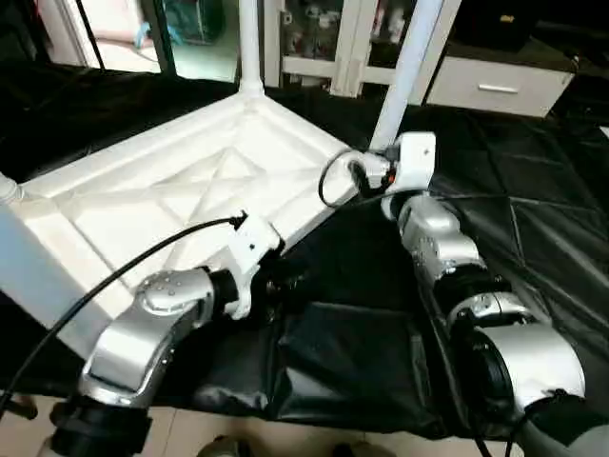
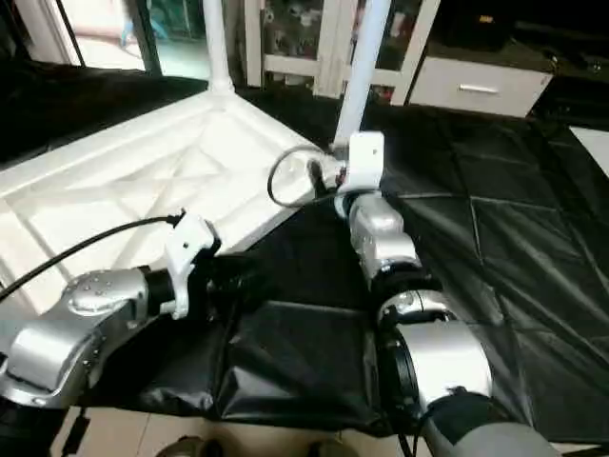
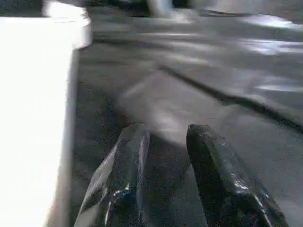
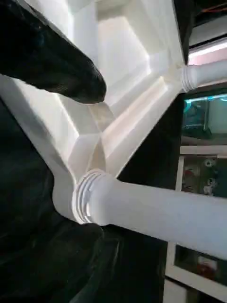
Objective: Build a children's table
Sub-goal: Rotate table base
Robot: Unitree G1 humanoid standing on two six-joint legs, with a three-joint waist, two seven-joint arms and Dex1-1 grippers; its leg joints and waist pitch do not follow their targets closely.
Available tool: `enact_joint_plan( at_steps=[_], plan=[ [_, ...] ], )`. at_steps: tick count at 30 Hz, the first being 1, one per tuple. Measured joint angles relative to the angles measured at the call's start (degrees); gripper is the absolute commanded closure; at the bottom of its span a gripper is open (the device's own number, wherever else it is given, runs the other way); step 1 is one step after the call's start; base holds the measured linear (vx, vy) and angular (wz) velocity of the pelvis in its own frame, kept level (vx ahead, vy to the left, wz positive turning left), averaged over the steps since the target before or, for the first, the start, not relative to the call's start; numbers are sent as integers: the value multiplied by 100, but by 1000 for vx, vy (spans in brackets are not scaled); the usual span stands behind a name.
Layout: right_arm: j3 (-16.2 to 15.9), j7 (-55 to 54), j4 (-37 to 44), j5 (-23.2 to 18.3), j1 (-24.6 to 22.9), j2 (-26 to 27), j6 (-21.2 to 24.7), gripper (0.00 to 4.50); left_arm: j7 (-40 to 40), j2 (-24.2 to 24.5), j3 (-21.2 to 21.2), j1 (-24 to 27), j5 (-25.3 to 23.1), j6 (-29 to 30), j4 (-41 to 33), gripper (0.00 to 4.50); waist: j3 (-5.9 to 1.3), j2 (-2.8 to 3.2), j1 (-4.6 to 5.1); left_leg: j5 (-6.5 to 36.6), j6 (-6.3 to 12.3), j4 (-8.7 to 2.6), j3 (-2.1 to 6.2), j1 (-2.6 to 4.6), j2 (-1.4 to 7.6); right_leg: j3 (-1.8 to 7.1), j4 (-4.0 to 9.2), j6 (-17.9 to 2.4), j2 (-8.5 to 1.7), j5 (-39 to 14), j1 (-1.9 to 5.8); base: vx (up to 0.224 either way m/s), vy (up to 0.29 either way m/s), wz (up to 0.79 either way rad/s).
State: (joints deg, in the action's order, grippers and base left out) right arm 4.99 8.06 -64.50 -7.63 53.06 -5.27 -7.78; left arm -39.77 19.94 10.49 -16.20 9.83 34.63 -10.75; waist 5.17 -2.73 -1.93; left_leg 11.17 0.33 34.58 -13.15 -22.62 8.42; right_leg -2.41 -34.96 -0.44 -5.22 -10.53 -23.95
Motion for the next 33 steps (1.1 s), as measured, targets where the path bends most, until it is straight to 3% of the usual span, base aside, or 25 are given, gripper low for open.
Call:
enact_joint_plan(
  at_steps=[4,7,10,12,15,17,21,24,33],
  plan=[
    [-6,269,73,113,-346,-29,-520,0,238,-114,-1,19,-158,-94,44,279,5,-9,-13,5,-9,5,0,-2,-1,0,-1,-1,-2,1,3,0,0,0],
    [-4,630,491,39,-727,-55,-633,0,315,-215,20,74,-169,-183,2,279,5,-9,-22,3,-5,11,0,-2,0,-1,-5,-2,-2,2,4,0,0,0],
    [-40,1195,1192,-207,-1194,-90,-384,0,392,-210,81,130,-178,-189,-53,279,4,-8,-22,-4,7,13,1,-1,2,-3,-12,-2,-2,2,4,0,0,0],
    [-228,1638,1755,-300,-1562,-176,-68,0,421,-203,70,233,-175,-191,-112,279,3,-6,-23,-4,6,17,3,2,2,-3,-14,-2,-2,2,9,0,0,0],
    [-555,1947,2050,-142,-1826,-326,283,0,366,-138,71,342,-100,-130,-344,279,2,-2,-11,-3,-1,25,3,2,3,-2,-17,-7,-2,10,10,0,0,0],
    [-581,1924,2011,-10,-1815,-331,379,0,326,-128,64,408,-27,-94,-532,279,3,-1,-9,-10,-5,25,3,3,3,-2,-16,-20,-2,18,10,0,0,0],
    [-603,1524,1246,351,-1270,-276,508,0,315,-180,77,474,67,-53,-679,279,4,-8,0,-19,-10,26,4,6,3,-1,-12,-34,-2,28,12,0,0,0],
    [-588,1142,771,377,-968,-186,535,0,435,-207,66,510,52,-53,-707,279,5,-9,-2,-20,-11,25,4,5,3,-1,-8,-31,-2,29,12,0,0,0],
    [-594,245,-372,700,-102,-11,713,0,576,19,-261,841,206,407,-1535,279,119,-156,-2,-19,-11,8,5,-38,2,-4,2,-23,0,32,-33,0,0,0]
  ],
)
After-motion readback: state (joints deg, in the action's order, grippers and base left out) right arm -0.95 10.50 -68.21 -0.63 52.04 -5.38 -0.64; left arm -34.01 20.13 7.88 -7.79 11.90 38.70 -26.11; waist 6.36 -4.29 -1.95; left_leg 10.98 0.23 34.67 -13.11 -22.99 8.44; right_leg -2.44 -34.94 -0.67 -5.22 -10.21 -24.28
